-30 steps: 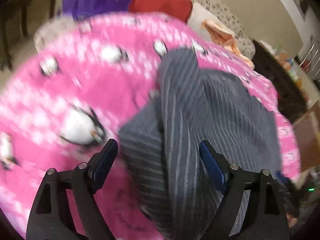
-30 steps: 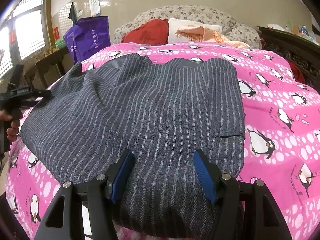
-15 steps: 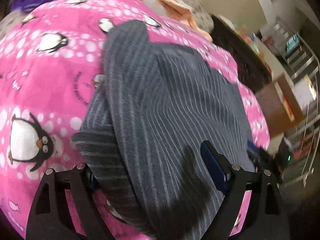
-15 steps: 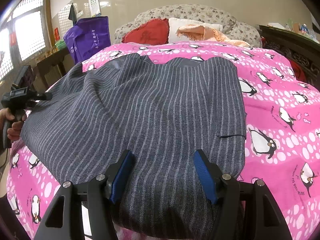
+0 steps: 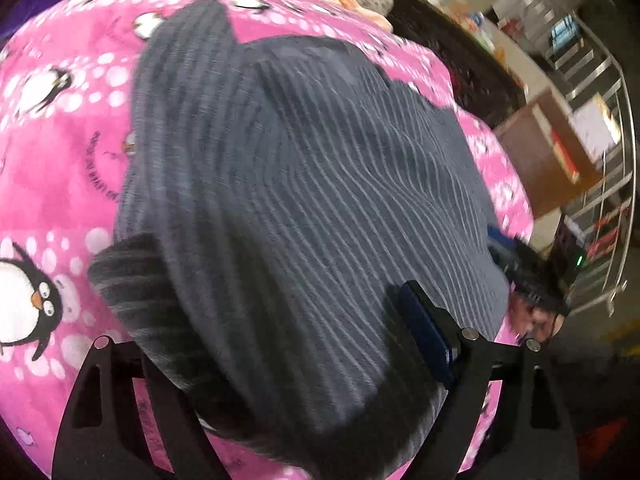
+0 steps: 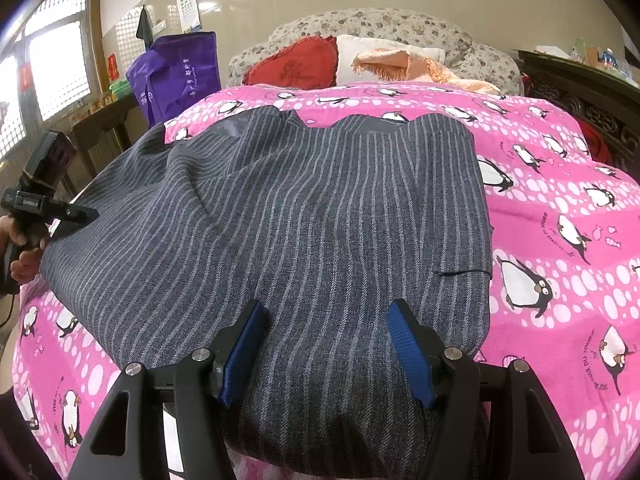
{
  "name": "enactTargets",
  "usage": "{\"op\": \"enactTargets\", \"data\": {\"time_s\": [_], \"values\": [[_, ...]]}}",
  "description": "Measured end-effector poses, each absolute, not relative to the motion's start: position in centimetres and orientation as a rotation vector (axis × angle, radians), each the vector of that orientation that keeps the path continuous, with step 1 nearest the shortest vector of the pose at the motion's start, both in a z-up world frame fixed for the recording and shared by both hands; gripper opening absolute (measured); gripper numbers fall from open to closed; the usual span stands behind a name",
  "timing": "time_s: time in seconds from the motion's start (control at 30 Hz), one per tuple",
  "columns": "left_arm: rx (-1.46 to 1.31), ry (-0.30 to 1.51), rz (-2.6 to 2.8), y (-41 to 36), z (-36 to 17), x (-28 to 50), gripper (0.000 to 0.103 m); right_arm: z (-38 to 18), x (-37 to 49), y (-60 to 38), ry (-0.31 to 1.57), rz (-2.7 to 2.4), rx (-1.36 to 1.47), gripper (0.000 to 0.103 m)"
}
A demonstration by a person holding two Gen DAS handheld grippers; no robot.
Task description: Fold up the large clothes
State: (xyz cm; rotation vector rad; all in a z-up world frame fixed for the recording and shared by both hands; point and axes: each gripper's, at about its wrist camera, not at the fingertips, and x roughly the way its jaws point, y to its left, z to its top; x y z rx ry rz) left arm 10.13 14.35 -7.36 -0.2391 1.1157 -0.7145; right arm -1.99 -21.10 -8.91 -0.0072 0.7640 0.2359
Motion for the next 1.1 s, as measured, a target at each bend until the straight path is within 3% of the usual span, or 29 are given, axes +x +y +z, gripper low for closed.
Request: {"op": "enactTargets", "data": {"time_s": [0.5, 0.77, 0.8, 0.87, 0.93, 1.1], "values": [[-0.103, 1.08, -0.519, 12.7, -7.2, 12.0, 0.08, -8.7, -1.9, -20.8, 0.784, 0.228, -0.013, 0.063], [0.009, 1.016, -0.481, 11.6, -7.6, 10.5, 0.08, -5.3, -6.6, -25.3, 0.773, 0.042, 0.017, 0.064], [0.014, 1.02, -0.485, 11.6, -7.6, 10.5, 0.078, -5.4, -7.4, -26.6, 0.777, 0.002, 0.032, 0.064], [0.032, 1.041, -0.504, 11.5, -7.4, 10.5, 0.059, -5.9, -8.5, -28.6, 0.792, -0.064, 0.062, 0.065], [0.029, 1.078, -0.55, 11.2, -6.8, 10.6, 0.016, -6.3, -9.4, -30.1, 0.803, -0.104, 0.098, 0.065], [-0.109, 1.064, -0.708, 11.1, -3.3, 10.2, 0.011, -7.3, -10.0, -32.3, 0.816, -0.177, 0.162, 0.065]]}}
